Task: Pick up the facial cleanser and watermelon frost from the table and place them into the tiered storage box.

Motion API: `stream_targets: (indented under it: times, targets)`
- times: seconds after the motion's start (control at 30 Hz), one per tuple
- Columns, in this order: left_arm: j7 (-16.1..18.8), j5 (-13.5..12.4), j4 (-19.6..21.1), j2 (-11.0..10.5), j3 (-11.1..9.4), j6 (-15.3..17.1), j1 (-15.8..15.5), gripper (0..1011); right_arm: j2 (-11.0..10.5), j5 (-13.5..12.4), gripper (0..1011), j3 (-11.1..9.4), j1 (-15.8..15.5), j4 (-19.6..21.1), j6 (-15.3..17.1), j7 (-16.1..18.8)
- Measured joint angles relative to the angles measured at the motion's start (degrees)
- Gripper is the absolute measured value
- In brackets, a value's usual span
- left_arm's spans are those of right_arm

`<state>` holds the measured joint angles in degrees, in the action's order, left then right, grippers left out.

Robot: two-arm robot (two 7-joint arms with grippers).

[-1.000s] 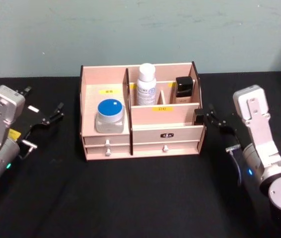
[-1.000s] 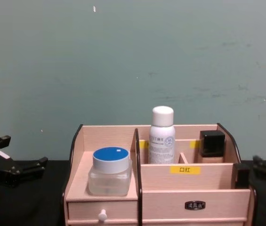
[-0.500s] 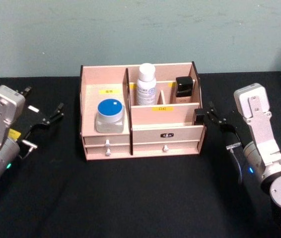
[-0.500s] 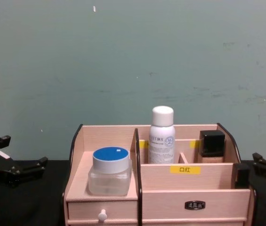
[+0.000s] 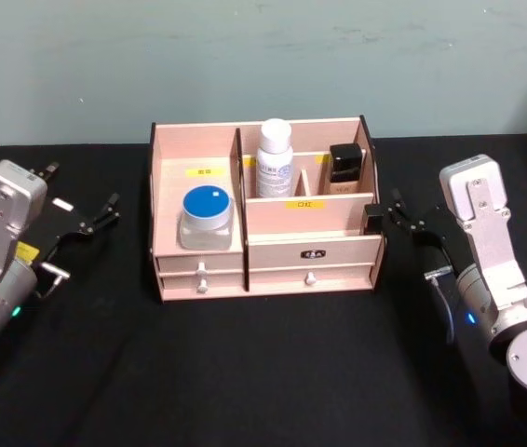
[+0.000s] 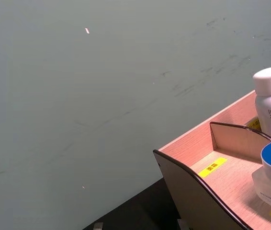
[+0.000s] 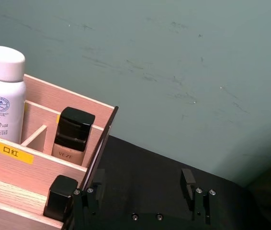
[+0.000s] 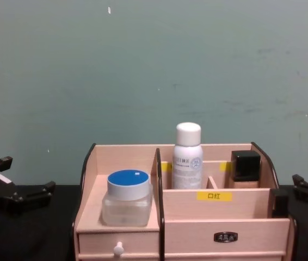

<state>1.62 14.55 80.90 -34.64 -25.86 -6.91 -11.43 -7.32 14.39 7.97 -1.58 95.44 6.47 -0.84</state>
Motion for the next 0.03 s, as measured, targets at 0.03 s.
stream_targets:
  times: [0.03]
  targets:
    - [0.0, 0.0, 0.0, 0.0, 0.0, 0.0, 0.0, 1001, -0.01, -0.01, 1002, 0.0, 0.0, 0.01, 0.0, 0.0]
